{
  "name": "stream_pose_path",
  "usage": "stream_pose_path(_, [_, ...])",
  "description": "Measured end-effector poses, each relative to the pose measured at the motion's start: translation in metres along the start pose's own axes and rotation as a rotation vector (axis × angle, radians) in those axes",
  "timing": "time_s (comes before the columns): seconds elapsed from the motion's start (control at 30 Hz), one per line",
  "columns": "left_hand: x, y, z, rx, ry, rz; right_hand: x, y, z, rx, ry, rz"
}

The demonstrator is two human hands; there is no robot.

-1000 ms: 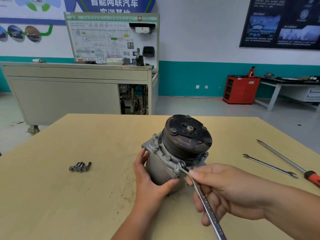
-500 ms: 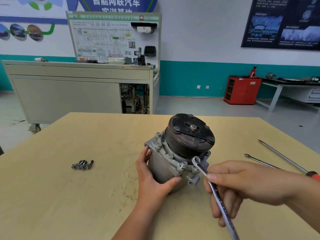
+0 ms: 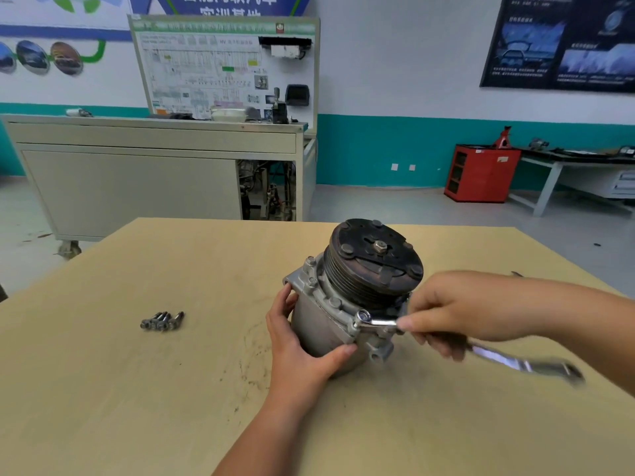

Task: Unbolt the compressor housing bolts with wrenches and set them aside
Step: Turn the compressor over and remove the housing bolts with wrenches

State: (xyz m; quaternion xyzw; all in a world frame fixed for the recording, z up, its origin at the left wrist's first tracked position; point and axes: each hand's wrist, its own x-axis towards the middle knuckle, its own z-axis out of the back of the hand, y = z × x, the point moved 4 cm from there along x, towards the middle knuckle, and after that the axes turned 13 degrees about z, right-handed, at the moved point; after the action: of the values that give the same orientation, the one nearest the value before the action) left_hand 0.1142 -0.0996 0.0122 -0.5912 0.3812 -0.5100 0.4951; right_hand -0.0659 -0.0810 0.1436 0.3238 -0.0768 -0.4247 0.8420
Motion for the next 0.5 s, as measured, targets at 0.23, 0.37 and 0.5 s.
stream_pose_path(0.23, [0.0, 0.0, 0.0, -0.009, -0.002, 0.006, -0.013, -0.01, -0.018, 0.476, 0.028, 0.037])
stream_pose_path(0.37, [0.0, -0.001, 0.0, -0.006, -0.006, 0.005, -0.014, -0.002, -0.042, 0.788, 0.058, 0.029])
stream_pose_path(0.5, [0.0, -0.001, 0.0, -0.003, -0.01, -0.004, -0.005, 0.009, -0.052, 0.906, 0.034, -0.018])
